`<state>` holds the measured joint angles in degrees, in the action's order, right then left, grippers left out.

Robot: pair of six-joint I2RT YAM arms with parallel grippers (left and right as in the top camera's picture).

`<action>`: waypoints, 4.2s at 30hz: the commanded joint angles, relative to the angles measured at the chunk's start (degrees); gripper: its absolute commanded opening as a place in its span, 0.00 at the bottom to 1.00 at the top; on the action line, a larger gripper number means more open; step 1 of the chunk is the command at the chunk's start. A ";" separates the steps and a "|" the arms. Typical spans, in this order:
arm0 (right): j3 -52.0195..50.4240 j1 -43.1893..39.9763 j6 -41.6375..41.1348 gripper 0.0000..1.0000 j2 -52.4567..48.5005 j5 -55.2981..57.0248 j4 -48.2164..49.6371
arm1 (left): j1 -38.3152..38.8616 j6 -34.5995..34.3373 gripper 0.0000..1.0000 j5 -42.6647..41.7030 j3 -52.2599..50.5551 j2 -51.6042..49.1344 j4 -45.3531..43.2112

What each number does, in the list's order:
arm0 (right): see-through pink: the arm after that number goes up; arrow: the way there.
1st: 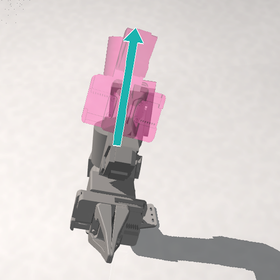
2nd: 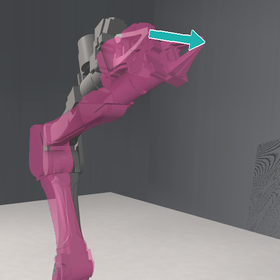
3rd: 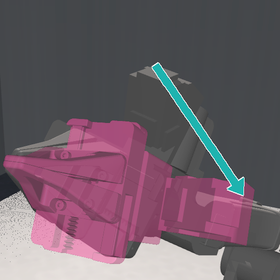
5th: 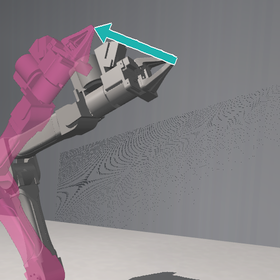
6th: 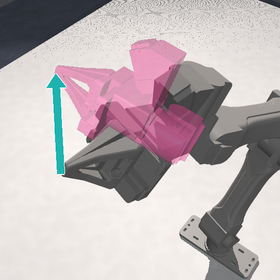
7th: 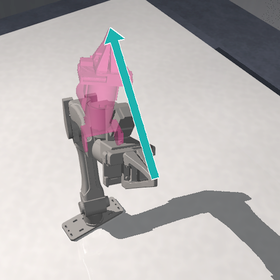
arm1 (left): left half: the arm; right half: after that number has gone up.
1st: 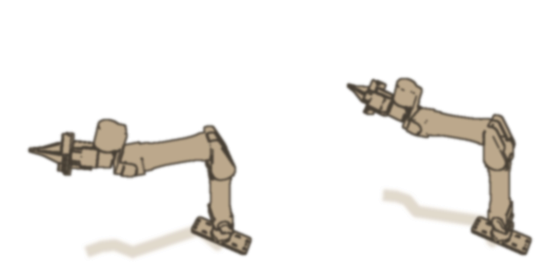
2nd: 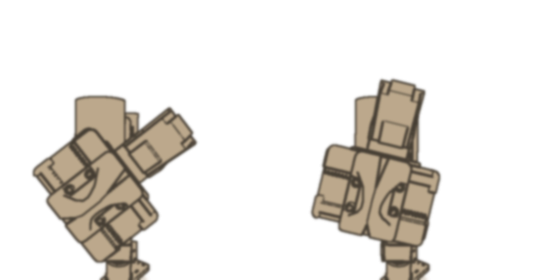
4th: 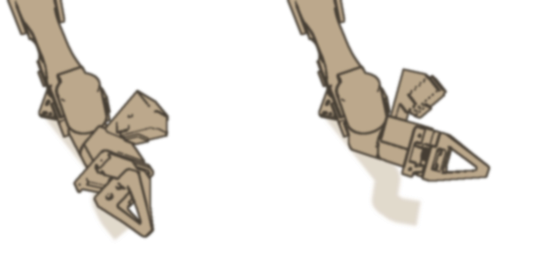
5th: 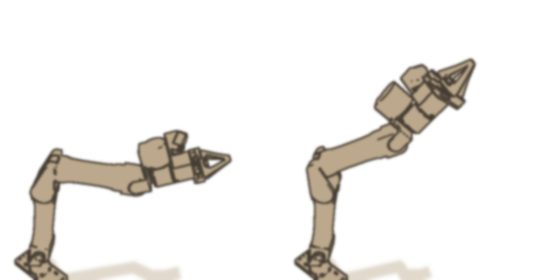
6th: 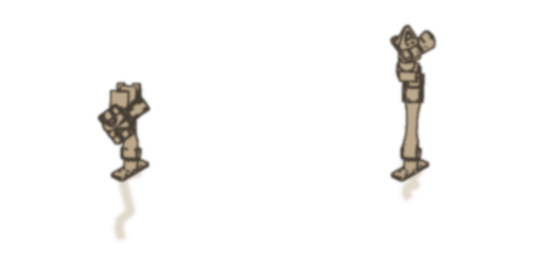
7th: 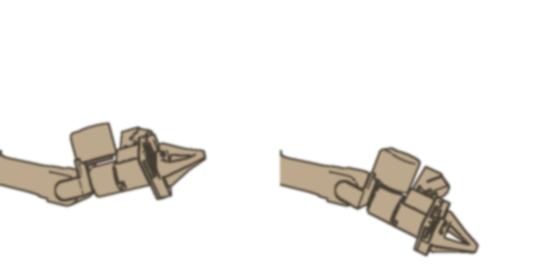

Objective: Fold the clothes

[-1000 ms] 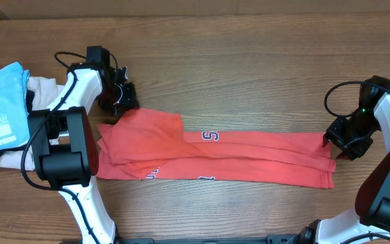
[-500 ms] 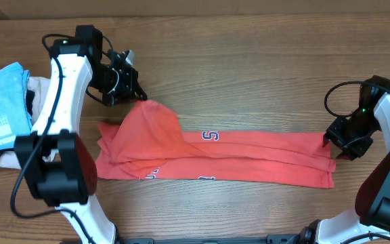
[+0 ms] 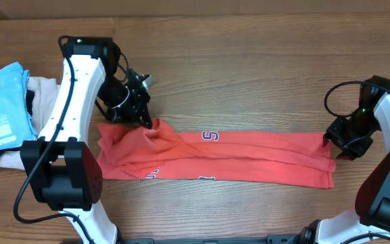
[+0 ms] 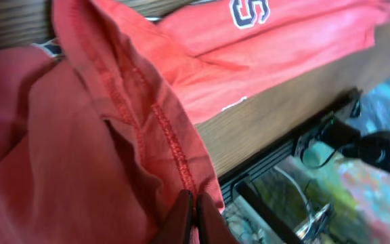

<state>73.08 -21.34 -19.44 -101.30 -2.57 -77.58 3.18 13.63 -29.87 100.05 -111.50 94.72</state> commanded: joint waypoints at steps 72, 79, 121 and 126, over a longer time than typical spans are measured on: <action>1.14 -0.15 0.37 0.49 1.64 -0.11 -0.46 | 16.31 -18.51 0.17 12.55 -31.85 3.34 -35.78; 1.14 -0.15 0.37 0.49 1.64 -0.13 -0.07 | 16.24 -25.29 0.21 17.90 -37.90 3.15 -48.59; -21.22 0.39 9.40 0.31 1.20 -16.22 27.76 | 10.49 -27.15 0.49 14.64 -37.59 3.04 -51.08; -21.22 0.39 9.22 0.04 1.20 -18.43 32.00 | 10.21 -27.15 0.49 12.79 -35.67 3.08 -49.59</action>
<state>52.75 -21.32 -10.50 -99.18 -18.20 -48.36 13.76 -13.41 -17.06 64.47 -106.67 43.88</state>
